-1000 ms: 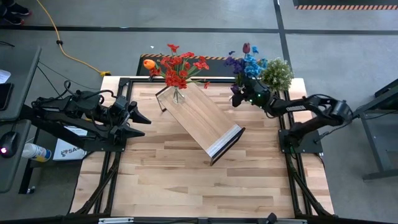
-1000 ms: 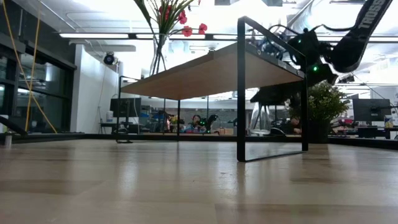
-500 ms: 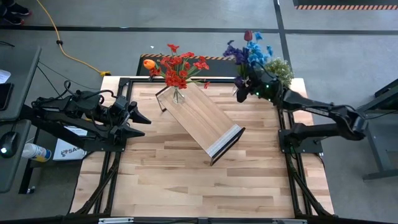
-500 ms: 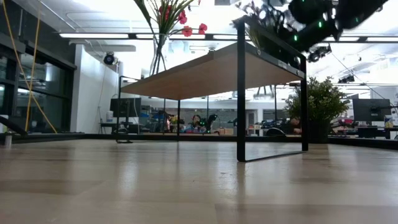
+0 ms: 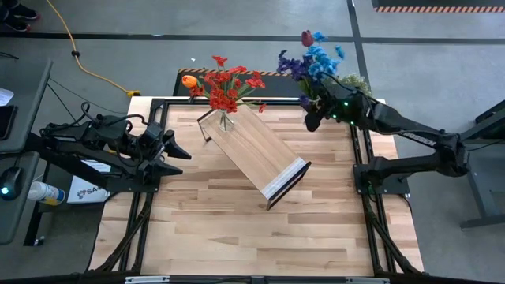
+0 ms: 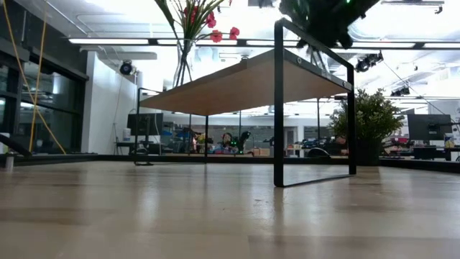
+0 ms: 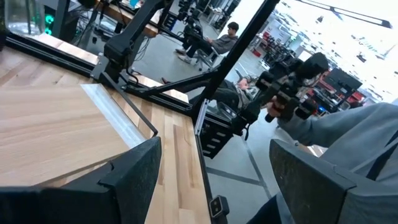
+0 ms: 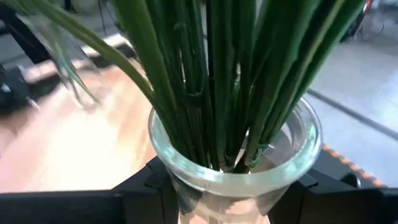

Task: Pick and place flowers into a vace then onto a shelf
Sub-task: Put the transparent vase on the shelf

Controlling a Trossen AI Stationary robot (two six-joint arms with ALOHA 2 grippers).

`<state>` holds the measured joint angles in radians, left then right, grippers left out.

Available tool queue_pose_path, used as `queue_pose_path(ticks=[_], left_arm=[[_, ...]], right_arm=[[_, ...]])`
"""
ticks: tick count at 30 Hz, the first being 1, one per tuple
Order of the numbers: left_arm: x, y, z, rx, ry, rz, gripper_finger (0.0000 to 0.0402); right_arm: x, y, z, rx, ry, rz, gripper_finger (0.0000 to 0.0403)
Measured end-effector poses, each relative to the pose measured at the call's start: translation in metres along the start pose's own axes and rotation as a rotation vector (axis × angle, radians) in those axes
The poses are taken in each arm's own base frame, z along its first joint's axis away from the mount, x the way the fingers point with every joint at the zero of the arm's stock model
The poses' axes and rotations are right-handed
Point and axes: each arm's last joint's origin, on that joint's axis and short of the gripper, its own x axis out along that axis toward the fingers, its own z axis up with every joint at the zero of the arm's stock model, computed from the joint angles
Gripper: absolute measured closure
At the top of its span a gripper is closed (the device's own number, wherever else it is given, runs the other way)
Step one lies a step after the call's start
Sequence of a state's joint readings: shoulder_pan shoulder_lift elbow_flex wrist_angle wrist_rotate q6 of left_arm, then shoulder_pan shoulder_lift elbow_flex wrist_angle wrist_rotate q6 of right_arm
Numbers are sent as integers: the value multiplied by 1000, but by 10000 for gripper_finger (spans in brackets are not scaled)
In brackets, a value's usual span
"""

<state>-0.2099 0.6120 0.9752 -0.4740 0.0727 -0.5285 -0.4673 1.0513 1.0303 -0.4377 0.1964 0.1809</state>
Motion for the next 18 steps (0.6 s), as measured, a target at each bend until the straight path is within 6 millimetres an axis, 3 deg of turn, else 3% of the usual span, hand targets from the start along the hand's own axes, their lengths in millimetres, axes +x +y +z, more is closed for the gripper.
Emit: queue_pose_path(ticks=[11, 18], left_arm=[[0, 0, 0, 0, 0, -1, 69], [0, 0, 0, -2, 1, -1, 69]], right_arm=[[-59, 17, 0, 89, -116, 53, 246], [-74, 42, -5, 123, -146, 160, 245]])
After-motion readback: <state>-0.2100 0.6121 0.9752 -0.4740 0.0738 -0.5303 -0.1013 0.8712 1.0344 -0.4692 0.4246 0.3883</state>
